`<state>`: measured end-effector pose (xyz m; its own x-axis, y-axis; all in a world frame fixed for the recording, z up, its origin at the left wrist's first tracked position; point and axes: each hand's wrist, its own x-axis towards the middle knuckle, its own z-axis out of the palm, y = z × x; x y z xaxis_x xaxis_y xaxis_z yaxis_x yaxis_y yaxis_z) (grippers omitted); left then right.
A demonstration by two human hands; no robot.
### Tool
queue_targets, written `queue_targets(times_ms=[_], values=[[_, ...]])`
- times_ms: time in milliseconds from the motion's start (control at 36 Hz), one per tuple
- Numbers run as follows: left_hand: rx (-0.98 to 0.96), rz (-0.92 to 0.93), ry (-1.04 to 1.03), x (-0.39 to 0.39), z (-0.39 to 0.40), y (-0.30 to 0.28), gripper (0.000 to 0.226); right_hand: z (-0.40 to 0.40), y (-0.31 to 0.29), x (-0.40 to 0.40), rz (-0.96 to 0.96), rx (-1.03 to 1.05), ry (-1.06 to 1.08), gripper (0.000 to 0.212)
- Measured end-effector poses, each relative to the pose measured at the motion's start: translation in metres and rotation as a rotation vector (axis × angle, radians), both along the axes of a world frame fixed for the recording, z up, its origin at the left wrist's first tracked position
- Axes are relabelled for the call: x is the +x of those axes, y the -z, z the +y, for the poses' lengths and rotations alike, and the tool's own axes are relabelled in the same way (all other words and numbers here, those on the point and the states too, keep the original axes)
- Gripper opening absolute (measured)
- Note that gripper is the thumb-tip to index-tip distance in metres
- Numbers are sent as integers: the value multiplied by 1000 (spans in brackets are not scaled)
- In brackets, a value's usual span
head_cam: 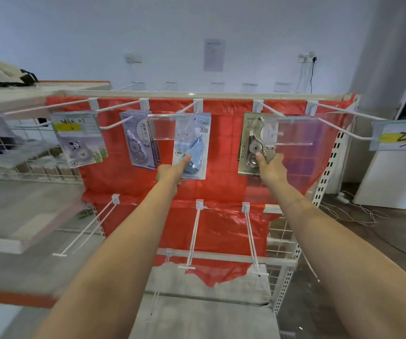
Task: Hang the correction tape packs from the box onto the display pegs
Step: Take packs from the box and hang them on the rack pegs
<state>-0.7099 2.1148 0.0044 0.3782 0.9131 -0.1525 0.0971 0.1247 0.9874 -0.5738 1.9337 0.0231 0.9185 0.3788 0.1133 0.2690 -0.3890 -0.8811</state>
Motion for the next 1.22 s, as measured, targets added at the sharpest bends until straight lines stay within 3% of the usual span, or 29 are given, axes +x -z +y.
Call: queue_targets(times_ms=[278,472,528,722,917,1083,1222], values=[[11,44,51,-16,-12,7,71,0,9,1,61,0,-5,67],[-24,95,63,-27,-12,12,33,0,29,-6,129,-8,19,61],[14,148,54,-31,-9,15,32,-1,33,-10,111,-54,22,57],[506,536,192,-59,-5,15,27,-2,39,-39,-14,-271,3,48],[1016,871,373,-108,12,12,37,15,41,-101,-242,-510,-12,43],[1320,909,546,-168,35,20,38,33,48,-177,-301,-608,-30,40],[1466,941,708,-208,44,28,42,40,56,-239,-376,-690,-22,41]])
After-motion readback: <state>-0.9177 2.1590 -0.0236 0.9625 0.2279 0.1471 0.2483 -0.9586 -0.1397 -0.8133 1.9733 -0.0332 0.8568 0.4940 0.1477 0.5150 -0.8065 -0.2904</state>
